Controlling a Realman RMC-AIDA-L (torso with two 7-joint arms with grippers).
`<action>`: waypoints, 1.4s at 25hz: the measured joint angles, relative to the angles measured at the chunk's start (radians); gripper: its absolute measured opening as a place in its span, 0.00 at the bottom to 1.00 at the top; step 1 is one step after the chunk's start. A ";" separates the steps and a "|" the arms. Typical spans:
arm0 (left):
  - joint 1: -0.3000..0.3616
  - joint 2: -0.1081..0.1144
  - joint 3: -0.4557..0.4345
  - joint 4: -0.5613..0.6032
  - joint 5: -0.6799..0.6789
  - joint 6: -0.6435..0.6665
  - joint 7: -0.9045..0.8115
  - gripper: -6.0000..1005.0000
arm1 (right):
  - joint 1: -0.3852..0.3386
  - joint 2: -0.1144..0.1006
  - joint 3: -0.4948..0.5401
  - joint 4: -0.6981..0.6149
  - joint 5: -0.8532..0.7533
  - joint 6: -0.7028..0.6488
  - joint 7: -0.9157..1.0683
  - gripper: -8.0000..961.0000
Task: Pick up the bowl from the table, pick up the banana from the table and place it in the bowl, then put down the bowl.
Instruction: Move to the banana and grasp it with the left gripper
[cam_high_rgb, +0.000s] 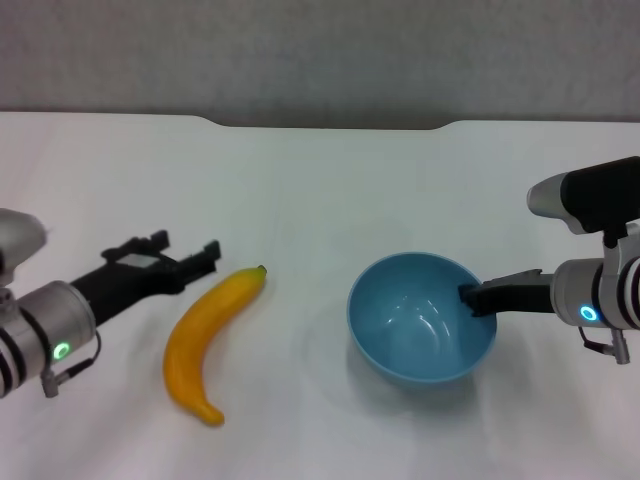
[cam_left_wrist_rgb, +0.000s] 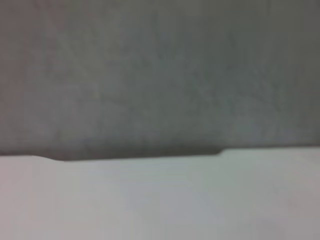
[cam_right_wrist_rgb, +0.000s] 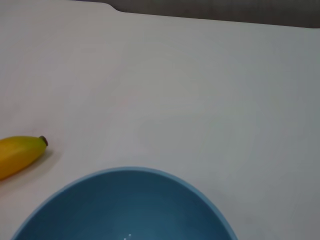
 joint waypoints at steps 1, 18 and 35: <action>-0.004 0.001 -0.001 -0.008 0.055 0.008 -0.035 0.86 | 0.000 0.000 0.000 -0.001 0.000 0.000 0.001 0.06; -0.041 -0.077 -0.007 -0.137 0.931 0.216 -0.613 0.86 | -0.013 0.001 0.053 -0.048 -0.036 0.028 0.012 0.07; -0.053 -0.080 -0.027 -0.069 0.941 0.261 -0.665 0.86 | -0.020 0.002 0.052 -0.057 -0.036 0.029 0.012 0.09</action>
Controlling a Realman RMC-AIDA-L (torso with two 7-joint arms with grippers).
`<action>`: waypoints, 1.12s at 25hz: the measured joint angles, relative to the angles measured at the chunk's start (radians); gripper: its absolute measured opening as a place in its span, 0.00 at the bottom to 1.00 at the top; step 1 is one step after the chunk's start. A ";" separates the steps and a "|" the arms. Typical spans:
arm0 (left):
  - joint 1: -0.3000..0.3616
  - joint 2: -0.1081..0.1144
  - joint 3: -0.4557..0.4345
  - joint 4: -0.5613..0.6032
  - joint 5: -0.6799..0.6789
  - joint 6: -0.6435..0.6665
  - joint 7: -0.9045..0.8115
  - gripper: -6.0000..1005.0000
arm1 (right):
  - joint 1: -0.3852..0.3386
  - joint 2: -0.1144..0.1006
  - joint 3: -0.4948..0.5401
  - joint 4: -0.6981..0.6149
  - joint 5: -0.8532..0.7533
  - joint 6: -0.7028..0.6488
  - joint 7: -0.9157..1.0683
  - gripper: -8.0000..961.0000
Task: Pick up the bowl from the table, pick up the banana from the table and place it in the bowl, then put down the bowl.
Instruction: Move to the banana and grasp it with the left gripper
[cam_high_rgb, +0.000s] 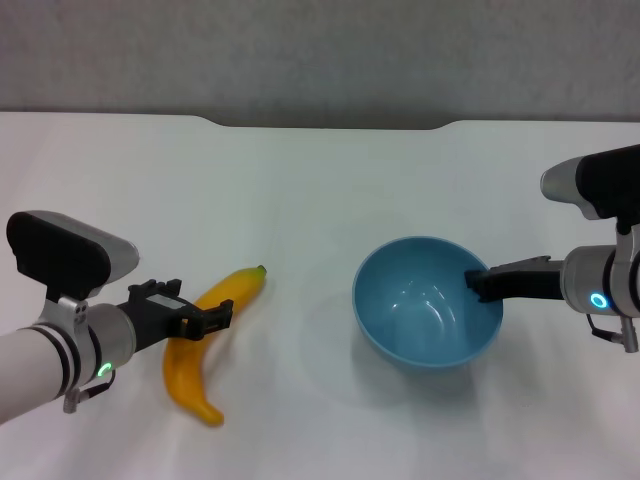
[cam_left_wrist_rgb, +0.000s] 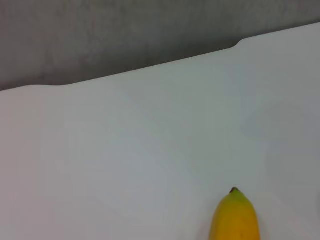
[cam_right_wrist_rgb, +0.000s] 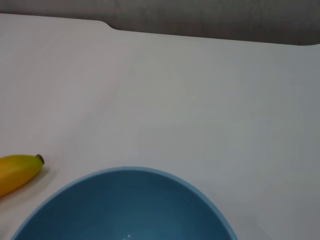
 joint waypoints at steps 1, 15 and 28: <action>0.000 0.000 0.000 0.001 0.000 0.001 0.000 0.86 | 0.000 0.000 0.000 -0.001 0.000 0.000 0.000 0.09; -0.002 -0.001 0.001 0.058 0.004 -0.008 -0.005 0.86 | 0.000 0.000 0.000 -0.004 0.000 -0.002 -0.001 0.10; -0.001 -0.001 0.003 0.068 0.003 -0.024 -0.006 0.84 | -0.005 0.000 0.001 -0.004 0.000 -0.011 -0.001 0.11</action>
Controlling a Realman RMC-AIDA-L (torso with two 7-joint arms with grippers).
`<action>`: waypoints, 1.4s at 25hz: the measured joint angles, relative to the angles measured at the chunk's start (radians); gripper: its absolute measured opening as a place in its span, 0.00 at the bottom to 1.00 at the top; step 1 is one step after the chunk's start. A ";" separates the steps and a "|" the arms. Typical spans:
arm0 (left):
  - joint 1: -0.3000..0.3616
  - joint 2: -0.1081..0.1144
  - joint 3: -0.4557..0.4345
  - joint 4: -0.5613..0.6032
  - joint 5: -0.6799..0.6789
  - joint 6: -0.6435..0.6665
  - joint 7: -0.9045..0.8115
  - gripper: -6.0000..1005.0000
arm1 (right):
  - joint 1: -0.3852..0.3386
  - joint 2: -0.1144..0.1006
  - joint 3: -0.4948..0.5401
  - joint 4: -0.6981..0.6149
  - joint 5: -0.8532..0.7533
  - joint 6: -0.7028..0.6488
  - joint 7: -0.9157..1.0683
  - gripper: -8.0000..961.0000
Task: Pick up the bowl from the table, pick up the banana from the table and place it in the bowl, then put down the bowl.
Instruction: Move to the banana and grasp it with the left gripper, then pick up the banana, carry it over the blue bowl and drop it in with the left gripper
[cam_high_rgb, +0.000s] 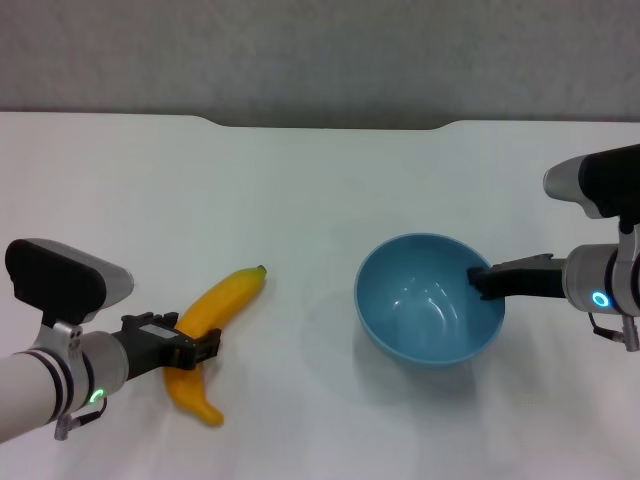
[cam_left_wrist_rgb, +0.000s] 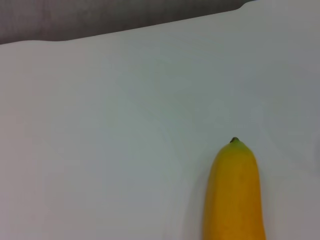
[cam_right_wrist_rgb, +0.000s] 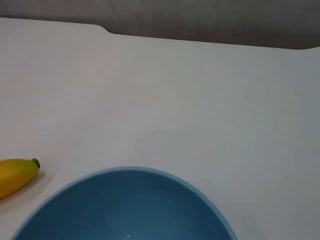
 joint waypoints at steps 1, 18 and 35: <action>0.000 0.000 0.000 0.000 -0.001 0.000 0.000 0.81 | 0.000 0.000 0.000 0.000 0.000 0.000 0.000 0.11; 0.008 0.002 -0.012 -0.081 -0.063 -0.011 0.002 0.53 | -0.001 0.000 0.010 0.000 0.002 -0.002 -0.002 0.13; 0.002 -0.003 -0.001 -0.315 -0.349 -0.168 0.022 0.59 | 0.046 0.009 -0.048 0.005 0.057 0.000 0.010 0.14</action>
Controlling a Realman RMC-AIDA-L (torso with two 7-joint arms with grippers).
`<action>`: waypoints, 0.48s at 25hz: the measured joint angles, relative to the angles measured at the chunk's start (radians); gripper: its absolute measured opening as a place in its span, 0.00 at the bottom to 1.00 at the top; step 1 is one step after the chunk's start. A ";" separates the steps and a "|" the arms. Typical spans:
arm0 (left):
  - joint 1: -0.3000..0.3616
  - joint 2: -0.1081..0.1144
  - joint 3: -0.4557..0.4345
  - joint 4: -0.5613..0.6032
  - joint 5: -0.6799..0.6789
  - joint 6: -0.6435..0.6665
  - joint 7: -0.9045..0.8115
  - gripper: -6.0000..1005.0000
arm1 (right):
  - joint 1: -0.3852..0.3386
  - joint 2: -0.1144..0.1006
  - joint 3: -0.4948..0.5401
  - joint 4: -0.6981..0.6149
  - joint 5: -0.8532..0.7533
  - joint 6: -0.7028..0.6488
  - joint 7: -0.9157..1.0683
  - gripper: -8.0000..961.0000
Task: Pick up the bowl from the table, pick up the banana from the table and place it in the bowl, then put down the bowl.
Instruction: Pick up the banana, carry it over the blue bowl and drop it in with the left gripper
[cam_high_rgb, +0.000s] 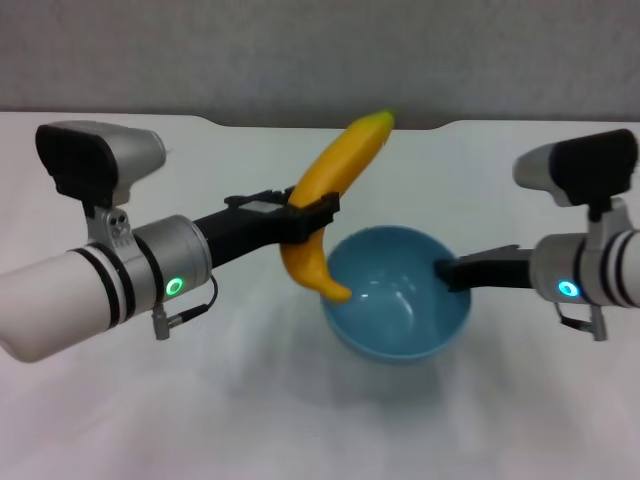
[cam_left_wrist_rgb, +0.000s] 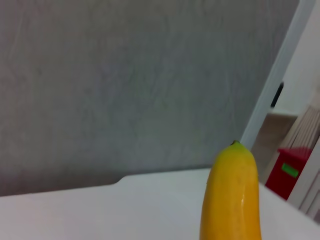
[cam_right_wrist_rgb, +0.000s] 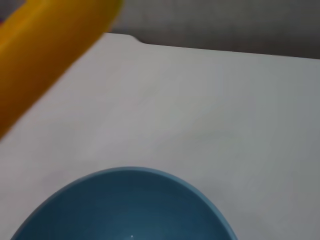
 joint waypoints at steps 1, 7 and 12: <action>-0.001 0.000 0.002 0.002 -0.027 0.000 0.012 0.59 | 0.009 0.000 -0.011 0.001 0.013 -0.001 0.000 0.14; -0.001 -0.003 0.046 0.019 -0.138 0.001 0.116 0.61 | 0.042 -0.001 -0.020 -0.003 0.031 -0.001 0.012 0.15; -0.002 -0.005 0.087 0.054 -0.224 0.001 0.220 0.62 | 0.057 -0.001 -0.018 -0.004 0.034 0.001 0.013 0.15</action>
